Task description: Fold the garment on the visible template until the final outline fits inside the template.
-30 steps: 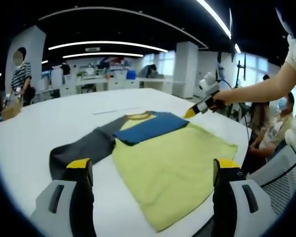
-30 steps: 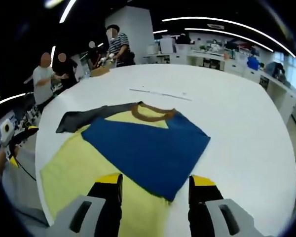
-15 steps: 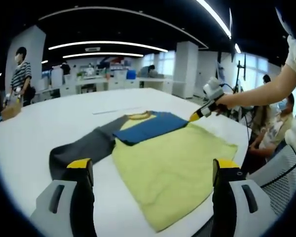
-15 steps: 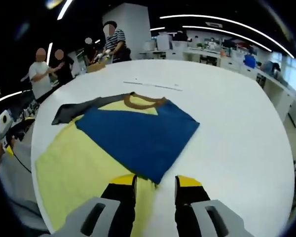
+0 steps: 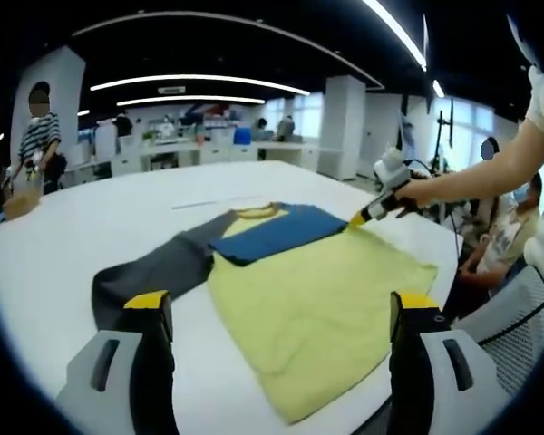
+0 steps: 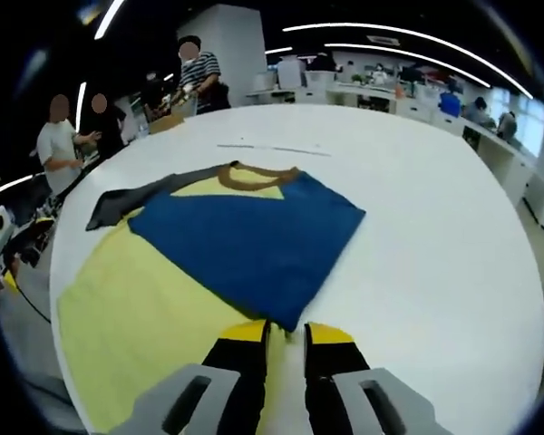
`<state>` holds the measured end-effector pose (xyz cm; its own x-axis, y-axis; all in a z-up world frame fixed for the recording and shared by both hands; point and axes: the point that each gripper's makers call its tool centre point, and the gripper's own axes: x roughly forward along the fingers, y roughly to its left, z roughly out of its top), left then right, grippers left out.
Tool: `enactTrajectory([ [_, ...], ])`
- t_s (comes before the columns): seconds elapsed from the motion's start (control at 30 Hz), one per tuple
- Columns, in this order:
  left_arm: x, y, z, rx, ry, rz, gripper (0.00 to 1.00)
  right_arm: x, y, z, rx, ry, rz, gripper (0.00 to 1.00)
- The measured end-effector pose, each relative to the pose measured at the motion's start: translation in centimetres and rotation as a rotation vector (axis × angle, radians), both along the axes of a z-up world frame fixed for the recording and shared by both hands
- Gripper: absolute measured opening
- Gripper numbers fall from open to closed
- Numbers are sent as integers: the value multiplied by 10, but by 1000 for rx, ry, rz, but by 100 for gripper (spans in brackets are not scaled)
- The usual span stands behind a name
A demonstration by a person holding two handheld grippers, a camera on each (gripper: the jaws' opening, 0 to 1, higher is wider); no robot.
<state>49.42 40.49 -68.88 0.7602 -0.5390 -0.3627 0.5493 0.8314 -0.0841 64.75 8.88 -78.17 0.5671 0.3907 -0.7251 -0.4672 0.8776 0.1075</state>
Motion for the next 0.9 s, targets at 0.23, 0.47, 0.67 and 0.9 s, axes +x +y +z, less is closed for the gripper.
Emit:
enactTrajectory([
  [0.23, -2, -1, 0, 0, 4, 3, 97, 1, 1, -5, -9, 0, -64, 6],
  [0.47, -2, 2, 0, 9, 5, 3, 97, 2, 3, -7, -50, -18, -82, 4],
  [0.67, -4, 1, -4, 13, 13, -2, 97, 2, 3, -9, -118, -40, -54, 2],
  [0.9, -5, -3, -2, 13, 10, -5, 97, 3, 2, -9, -148, -48, -16, 0],
])
